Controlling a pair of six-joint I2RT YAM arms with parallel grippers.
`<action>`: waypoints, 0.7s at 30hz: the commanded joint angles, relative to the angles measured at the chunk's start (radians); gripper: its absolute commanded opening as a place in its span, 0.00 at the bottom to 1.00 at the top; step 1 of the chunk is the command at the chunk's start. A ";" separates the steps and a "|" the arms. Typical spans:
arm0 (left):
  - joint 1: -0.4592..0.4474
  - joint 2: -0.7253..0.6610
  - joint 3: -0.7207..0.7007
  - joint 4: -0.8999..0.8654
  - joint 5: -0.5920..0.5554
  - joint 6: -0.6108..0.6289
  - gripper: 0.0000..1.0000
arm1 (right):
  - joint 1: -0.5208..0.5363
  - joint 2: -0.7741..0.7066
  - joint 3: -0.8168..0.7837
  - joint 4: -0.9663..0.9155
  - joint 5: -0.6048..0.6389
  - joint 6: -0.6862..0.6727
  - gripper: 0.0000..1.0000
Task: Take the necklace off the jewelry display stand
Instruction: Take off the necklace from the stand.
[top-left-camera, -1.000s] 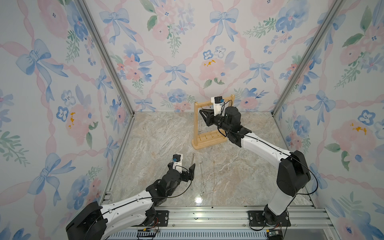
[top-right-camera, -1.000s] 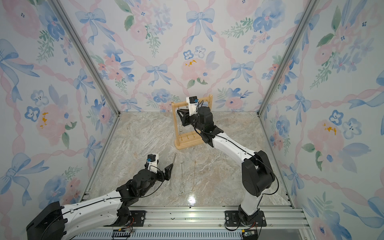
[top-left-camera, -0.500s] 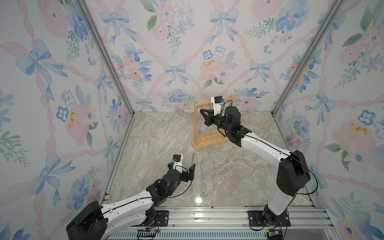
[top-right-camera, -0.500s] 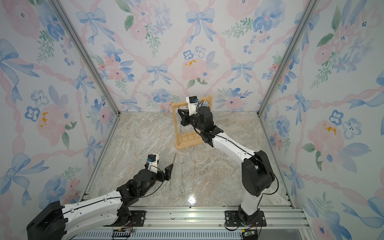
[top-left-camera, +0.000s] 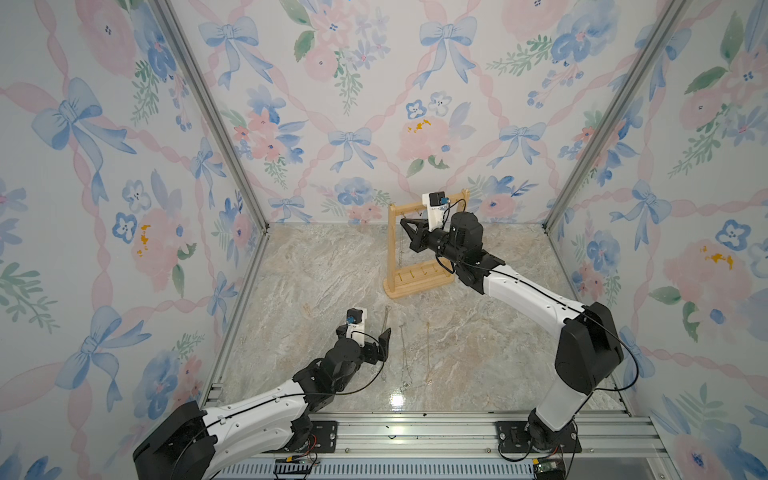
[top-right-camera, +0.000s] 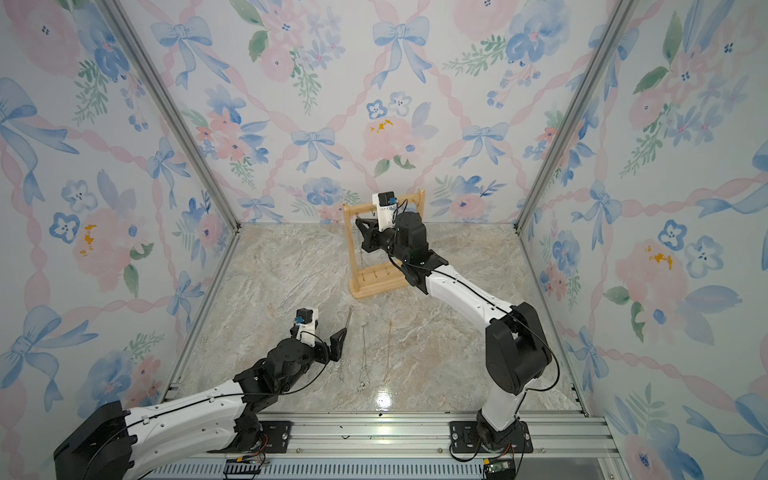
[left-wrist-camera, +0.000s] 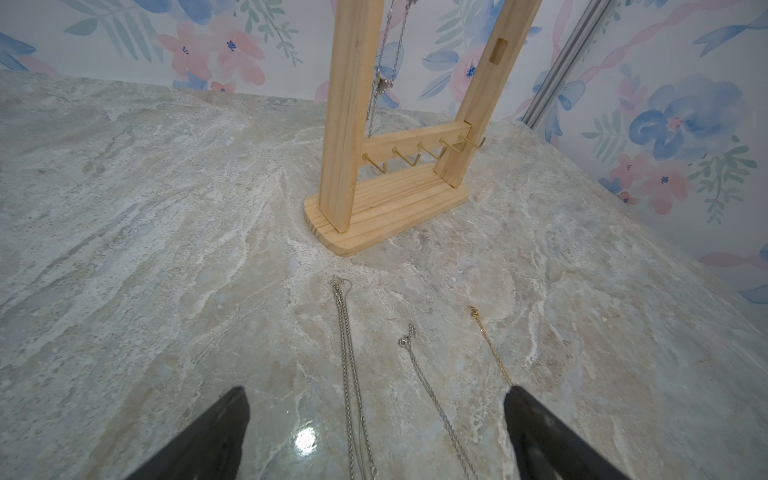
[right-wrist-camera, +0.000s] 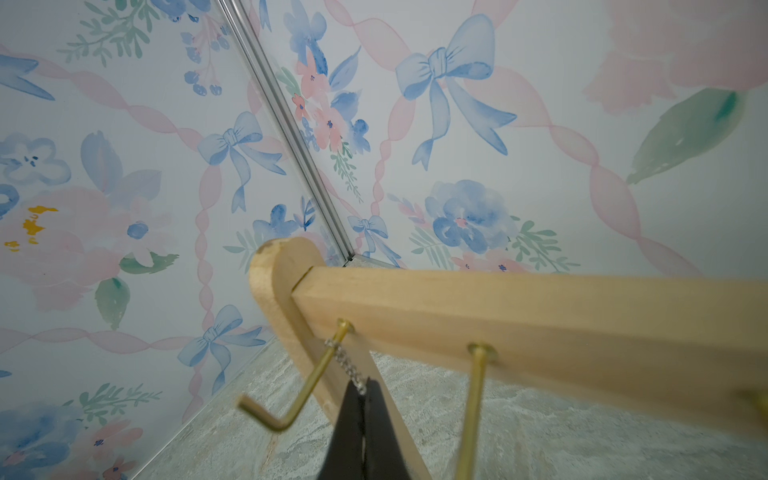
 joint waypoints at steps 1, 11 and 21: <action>0.007 0.005 0.002 0.015 0.004 -0.003 0.98 | 0.017 -0.063 -0.004 -0.029 -0.017 -0.015 0.00; 0.007 0.010 0.002 0.015 0.004 -0.004 0.98 | 0.034 -0.115 -0.005 -0.078 -0.014 -0.037 0.00; 0.007 0.015 0.004 0.015 0.003 -0.005 0.98 | 0.037 -0.134 0.012 -0.128 -0.012 -0.046 0.00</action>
